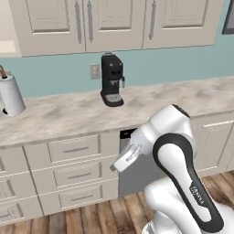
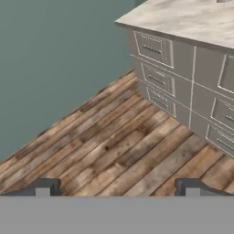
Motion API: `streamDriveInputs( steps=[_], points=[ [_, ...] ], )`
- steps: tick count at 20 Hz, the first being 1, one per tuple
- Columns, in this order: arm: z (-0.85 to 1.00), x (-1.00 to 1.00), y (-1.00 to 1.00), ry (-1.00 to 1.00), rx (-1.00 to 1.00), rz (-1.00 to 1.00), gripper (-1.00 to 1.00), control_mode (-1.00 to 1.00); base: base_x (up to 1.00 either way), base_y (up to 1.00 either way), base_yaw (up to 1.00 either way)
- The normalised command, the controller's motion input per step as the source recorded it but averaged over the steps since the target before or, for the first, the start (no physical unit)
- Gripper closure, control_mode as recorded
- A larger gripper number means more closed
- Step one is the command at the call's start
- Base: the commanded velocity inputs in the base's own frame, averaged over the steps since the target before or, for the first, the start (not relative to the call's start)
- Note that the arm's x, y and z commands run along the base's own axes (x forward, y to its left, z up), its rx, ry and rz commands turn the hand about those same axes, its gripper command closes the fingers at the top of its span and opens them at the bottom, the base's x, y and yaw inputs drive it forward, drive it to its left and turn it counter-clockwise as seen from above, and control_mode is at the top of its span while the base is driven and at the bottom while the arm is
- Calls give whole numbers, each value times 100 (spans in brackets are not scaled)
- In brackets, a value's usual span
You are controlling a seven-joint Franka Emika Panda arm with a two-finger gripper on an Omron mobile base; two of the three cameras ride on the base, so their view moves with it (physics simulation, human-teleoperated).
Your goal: Collect the paprika, ketchup, and shaker from the cabinet and place them next to the stove.
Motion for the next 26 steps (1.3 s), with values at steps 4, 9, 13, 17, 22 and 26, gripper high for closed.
streamDriveInputs(
  steps=[4, 9, 13, 17, 22, 26],
  points=[
    [0, 0, 0, 0, 0, 0, -100, 100, 55, 100, 8],
    [0, 0, 0, 0, 0, 0, -100, 100, 52, 100, 6],
    [0, 0, 0, 0, 0, 0, -100, 100, 64, 95, 1],
    [0, 0, 0, 0, 0, 0, -100, 100, 64, 74, -1],
    [0, 0, 0, 0, 0, 0, -100, 100, 53, 44, -5],
    [0, 0, 0, 0, 0, 0, -100, 100, 50, 27, -5]
  ],
)
